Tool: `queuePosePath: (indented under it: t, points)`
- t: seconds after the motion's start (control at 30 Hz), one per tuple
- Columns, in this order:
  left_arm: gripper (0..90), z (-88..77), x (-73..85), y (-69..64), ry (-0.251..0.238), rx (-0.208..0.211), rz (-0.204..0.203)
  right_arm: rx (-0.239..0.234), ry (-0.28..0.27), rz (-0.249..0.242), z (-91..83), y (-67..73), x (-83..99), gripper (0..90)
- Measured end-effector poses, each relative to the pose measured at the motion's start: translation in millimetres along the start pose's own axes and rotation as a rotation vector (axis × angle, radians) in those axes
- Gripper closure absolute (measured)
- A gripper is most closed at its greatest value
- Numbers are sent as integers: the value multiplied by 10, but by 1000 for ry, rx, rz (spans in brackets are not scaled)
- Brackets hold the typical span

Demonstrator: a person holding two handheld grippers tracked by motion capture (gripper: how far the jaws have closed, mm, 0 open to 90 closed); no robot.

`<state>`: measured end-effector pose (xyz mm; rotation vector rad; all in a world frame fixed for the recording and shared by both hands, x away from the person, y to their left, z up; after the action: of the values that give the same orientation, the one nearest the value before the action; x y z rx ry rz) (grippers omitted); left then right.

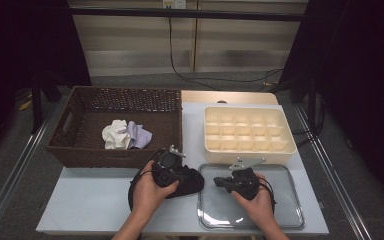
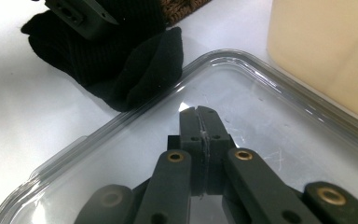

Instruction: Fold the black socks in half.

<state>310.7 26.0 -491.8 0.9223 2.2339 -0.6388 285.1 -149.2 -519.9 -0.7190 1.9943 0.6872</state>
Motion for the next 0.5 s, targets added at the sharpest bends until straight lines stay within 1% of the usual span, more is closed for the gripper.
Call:
queuePosePath:
  t: [0.1,0.2,0.23,0.27,0.3,0.33,0.37,0.43,0.47,0.5]
  points:
    - [794,-5,3,-2,-7,2,-1,-1,-2,-2,-3,2,-3,897]
    - [768,19,7,-21,-21,21,-11,-1,-3,-2,-2,2,-3,896]
    - [743,19,1,-26,-35,34,-16,-2,-2,-3,-1,2,-4,894]
    - [706,15,-3,-28,-47,35,-21,-2,-3,-2,-1,3,-4,892]
    - [672,2,-6,-20,-52,43,-11,-2,-3,-2,-2,4,-4,891]
    - [647,-13,-8,-25,-62,48,-25,-2,-2,-1,-3,6,-3,890]
    - [626,-33,-11,-23,-71,58,-27,-3,-1,-2,-4,7,-1,889]
    - [589,-91,-12,-10,-84,61,-34,-3,-1,0,-4,5,1,888]
    - [578,-133,-14,-9,-95,74,-47,-3,-2,-3,-3,2,0,887]
    - [568,-158,-15,0,-102,74,-51,-3,-2,-3,-2,-1,-1,887]
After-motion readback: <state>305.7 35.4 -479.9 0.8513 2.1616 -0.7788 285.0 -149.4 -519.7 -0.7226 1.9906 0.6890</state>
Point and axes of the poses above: each handheld gripper's, and its own axes: z roughly forward along the jaws, x roughly out of its underside, y roughly to its left, the point moved 7 cm from there along z, roughly forward along the jaws, and after that the axes turned 14 degrees about -y, right-handed, at the moved point
